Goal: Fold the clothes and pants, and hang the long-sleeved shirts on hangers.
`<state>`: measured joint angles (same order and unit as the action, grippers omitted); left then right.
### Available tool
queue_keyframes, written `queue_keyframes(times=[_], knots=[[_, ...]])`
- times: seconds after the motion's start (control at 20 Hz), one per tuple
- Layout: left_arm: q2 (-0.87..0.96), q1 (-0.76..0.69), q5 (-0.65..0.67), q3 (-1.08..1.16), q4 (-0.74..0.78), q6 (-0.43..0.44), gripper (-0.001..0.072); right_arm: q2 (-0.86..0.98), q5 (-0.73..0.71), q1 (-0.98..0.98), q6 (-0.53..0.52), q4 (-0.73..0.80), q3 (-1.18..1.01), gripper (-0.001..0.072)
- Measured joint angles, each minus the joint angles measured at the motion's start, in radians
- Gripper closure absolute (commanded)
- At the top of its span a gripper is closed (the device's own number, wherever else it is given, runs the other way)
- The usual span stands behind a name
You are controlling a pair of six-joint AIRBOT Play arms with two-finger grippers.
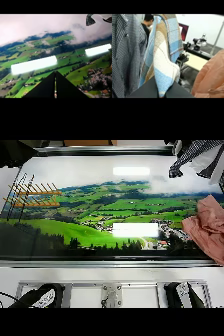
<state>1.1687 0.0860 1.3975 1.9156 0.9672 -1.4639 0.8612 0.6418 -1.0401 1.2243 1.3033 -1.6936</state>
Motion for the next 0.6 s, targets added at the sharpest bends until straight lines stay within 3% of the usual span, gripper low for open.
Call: queue_keyframes(times=[0.6], knots=[[0.066, -0.138, 0.016, 0.0, 0.001, 0.003, 0.0692, 0.033, -0.07, -0.005, 0.011, 0.041, -0.037, 0.0702]])
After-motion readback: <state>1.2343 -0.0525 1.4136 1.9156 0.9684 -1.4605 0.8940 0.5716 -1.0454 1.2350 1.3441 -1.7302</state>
